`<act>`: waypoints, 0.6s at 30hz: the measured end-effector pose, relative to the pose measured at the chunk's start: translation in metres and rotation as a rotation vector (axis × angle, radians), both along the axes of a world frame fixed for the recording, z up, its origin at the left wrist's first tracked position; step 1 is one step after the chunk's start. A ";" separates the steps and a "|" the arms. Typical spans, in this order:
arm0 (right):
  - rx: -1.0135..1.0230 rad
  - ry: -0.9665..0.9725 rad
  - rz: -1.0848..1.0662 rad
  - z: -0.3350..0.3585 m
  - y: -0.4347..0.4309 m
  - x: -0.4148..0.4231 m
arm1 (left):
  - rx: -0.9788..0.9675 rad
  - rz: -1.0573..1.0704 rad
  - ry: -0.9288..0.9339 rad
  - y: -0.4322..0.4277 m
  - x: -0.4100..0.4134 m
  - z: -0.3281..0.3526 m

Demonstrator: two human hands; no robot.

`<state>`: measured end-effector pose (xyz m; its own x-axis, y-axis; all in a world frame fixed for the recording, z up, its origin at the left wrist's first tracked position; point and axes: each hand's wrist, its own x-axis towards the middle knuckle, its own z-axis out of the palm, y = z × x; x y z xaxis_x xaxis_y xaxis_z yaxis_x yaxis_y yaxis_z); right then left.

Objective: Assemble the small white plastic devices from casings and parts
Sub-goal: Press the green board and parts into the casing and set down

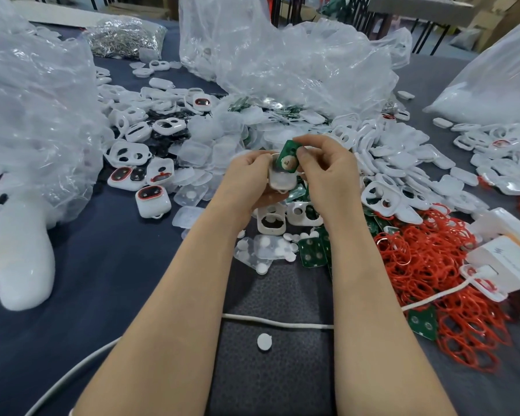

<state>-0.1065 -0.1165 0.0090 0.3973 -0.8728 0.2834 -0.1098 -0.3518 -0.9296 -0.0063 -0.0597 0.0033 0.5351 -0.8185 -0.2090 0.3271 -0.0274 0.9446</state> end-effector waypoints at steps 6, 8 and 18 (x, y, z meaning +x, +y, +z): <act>-0.177 0.181 0.019 -0.003 0.000 0.002 | 0.000 -0.012 -0.018 0.000 0.001 -0.002; -0.221 0.207 0.008 -0.004 0.000 0.002 | 0.002 -0.012 -0.018 0.000 0.001 -0.002; -0.276 0.244 -0.061 -0.005 0.001 0.003 | 0.011 0.002 -0.018 0.000 0.000 0.000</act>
